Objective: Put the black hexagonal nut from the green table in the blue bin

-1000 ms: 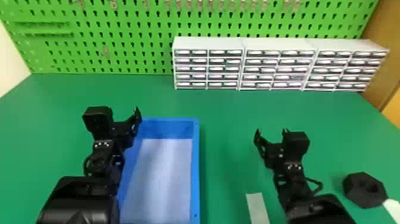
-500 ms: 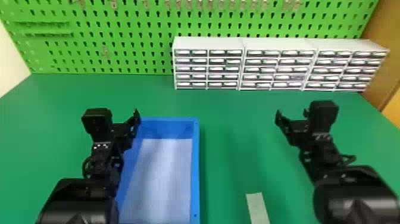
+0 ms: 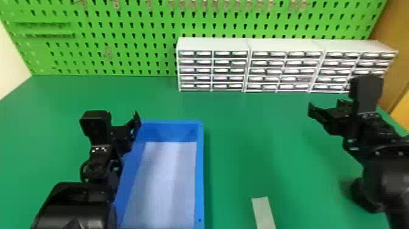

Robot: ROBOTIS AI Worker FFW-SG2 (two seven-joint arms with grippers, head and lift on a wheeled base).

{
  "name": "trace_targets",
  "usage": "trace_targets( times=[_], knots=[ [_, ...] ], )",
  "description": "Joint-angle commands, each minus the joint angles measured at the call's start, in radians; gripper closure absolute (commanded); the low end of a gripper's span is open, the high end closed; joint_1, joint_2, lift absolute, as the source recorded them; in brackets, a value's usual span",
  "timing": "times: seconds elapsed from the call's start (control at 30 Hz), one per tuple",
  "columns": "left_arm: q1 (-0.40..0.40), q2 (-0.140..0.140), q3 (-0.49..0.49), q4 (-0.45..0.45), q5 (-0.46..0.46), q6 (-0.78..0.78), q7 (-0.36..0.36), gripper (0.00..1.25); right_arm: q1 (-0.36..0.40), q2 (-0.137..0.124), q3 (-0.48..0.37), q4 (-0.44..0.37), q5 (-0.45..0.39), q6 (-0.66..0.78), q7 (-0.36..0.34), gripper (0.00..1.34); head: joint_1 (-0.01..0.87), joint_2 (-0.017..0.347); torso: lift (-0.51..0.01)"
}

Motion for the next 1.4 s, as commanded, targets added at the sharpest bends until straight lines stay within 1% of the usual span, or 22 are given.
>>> trace_targets(
  times=[0.0,0.17,0.23,0.27,0.4,0.47,0.67,0.8,0.87,0.9,1.0,1.07,1.17,1.2,1.23,1.3,1.37],
  knots=[
    [0.002,0.008,0.001,-0.005,0.001,0.003,0.000,0.48,-0.007,-0.041,-0.026,-0.021,-0.006,0.095,0.050,0.45,0.686,0.051,-0.096],
    [0.004,0.018,0.004,-0.011,0.003,0.008,0.000,0.48,0.000,-0.084,-0.046,-0.043,-0.015,0.175,0.087,0.45,0.686,0.051,-0.096],
    [0.007,0.022,0.004,-0.014,0.004,0.011,0.000,0.48,0.000,-0.108,-0.058,-0.046,-0.026,0.219,0.125,0.45,0.686,0.051,-0.096],
    [0.007,0.022,0.005,-0.016,0.004,0.011,0.000,0.48,0.000,-0.114,-0.060,-0.046,-0.027,0.227,0.136,0.45,0.686,0.051,-0.096],
    [0.007,0.031,0.004,-0.019,0.006,0.014,0.000,0.48,0.002,-0.156,-0.078,-0.046,-0.023,0.294,0.201,0.45,0.686,0.051,-0.096],
    [0.007,0.035,0.002,-0.019,0.007,0.015,0.000,0.48,0.002,-0.170,-0.088,-0.046,-0.007,0.323,0.236,0.45,0.686,0.051,-0.096],
    [0.008,0.045,-0.001,-0.022,0.013,0.020,0.000,0.48,0.010,-0.225,-0.117,-0.044,0.050,0.406,0.339,0.45,0.686,0.051,-0.096],
    [0.008,0.050,-0.004,-0.022,0.015,0.021,0.000,0.48,0.010,-0.266,-0.134,-0.037,0.109,0.446,0.428,0.45,0.686,0.051,-0.096],
    [0.010,0.053,-0.004,-0.023,0.016,0.024,0.000,0.48,0.011,-0.282,-0.141,-0.032,0.128,0.468,0.461,0.45,0.686,0.051,-0.096],
    [0.010,0.054,-0.005,-0.023,0.016,0.024,0.000,0.48,0.011,-0.294,-0.146,-0.024,0.140,0.474,0.494,0.45,0.686,0.051,-0.096],
    [0.013,0.058,-0.005,-0.023,0.018,0.027,0.000,0.48,0.014,-0.317,-0.147,-0.006,0.168,0.497,0.561,0.45,0.686,0.051,-0.096],
    [0.014,0.059,-0.005,-0.025,0.018,0.027,0.000,0.48,0.016,-0.326,-0.140,0.000,0.195,0.515,0.593,0.45,0.686,0.051,-0.096],
    [0.016,0.061,-0.004,-0.025,0.018,0.029,0.000,0.48,0.010,-0.338,-0.120,0.023,0.270,0.543,0.671,0.45,0.686,0.051,-0.096],
    [0.016,0.061,-0.005,-0.026,0.018,0.029,0.000,0.48,0.008,-0.341,-0.108,0.029,0.310,0.552,0.708,0.45,0.686,0.051,-0.096],
    [0.016,0.061,-0.004,-0.026,0.018,0.029,0.000,0.48,0.005,-0.343,-0.098,0.036,0.330,0.558,0.727,0.45,0.686,0.051,-0.096],
    [0.017,0.062,-0.004,-0.026,0.018,0.029,0.000,0.48,-0.001,-0.347,-0.081,0.056,0.352,0.570,0.757,0.45,0.686,0.051,-0.096],
    [0.017,0.062,-0.004,-0.026,0.019,0.031,0.000,0.48,-0.010,-0.352,-0.066,0.082,0.375,0.577,0.806,0.45,0.686,0.051,-0.096]
  ],
)
